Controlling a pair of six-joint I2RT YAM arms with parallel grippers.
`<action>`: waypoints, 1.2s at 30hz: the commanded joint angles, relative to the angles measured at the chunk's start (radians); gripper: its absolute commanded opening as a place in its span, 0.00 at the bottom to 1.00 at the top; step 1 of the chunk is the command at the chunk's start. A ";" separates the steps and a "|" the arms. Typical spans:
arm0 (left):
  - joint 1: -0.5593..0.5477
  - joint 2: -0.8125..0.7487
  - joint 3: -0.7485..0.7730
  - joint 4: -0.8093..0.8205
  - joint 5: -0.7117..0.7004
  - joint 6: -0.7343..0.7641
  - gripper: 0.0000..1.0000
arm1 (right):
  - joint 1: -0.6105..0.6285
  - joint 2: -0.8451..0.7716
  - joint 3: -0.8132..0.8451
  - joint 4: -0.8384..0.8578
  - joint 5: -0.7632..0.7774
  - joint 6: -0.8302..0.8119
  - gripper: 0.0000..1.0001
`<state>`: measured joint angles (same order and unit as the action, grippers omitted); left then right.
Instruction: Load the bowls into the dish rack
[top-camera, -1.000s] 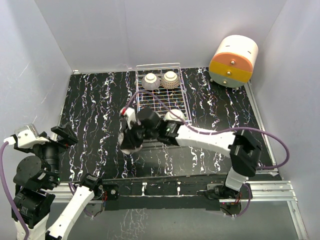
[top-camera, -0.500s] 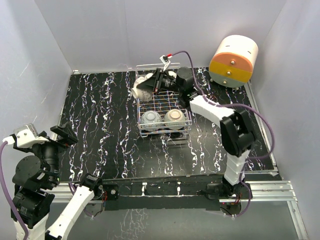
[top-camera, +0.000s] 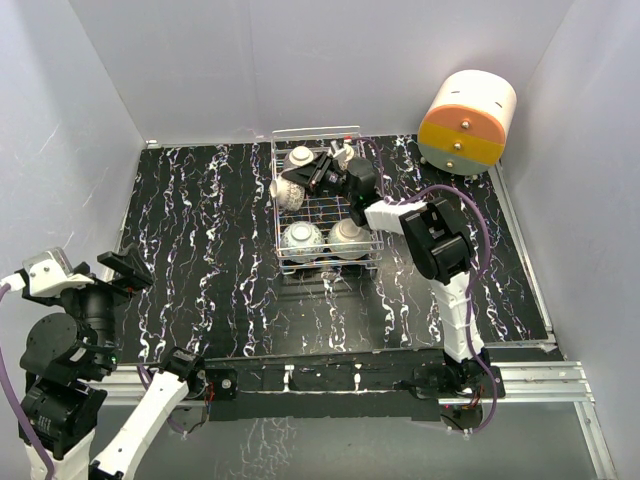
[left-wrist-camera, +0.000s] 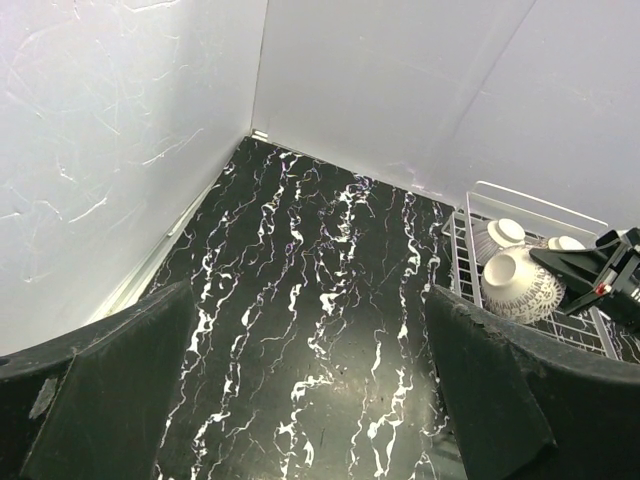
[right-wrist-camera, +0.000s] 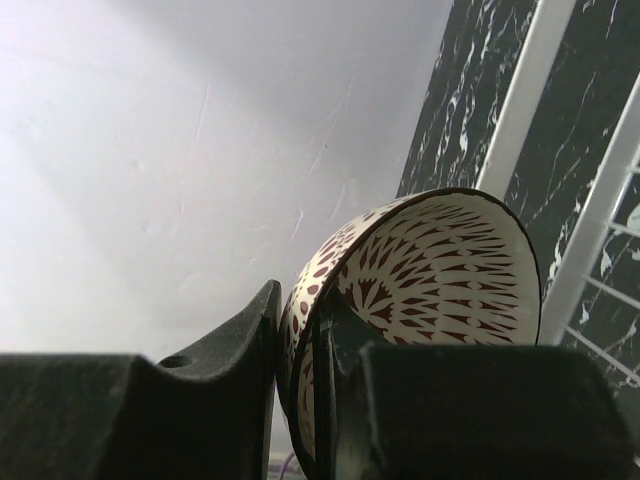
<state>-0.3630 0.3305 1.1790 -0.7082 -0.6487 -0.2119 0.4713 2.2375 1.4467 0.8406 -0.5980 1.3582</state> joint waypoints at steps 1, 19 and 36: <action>-0.004 0.013 0.009 0.013 -0.015 0.023 0.97 | -0.001 -0.004 0.087 0.105 0.093 0.022 0.08; -0.005 0.000 -0.014 0.015 -0.032 0.046 0.97 | -0.001 0.051 0.079 -0.046 0.189 -0.033 0.09; -0.005 -0.002 -0.013 0.005 -0.033 0.045 0.97 | -0.006 -0.036 -0.024 -0.233 0.305 -0.100 0.62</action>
<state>-0.3634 0.3298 1.1633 -0.7082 -0.6666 -0.1825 0.4660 2.2726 1.4528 0.6746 -0.3504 1.3022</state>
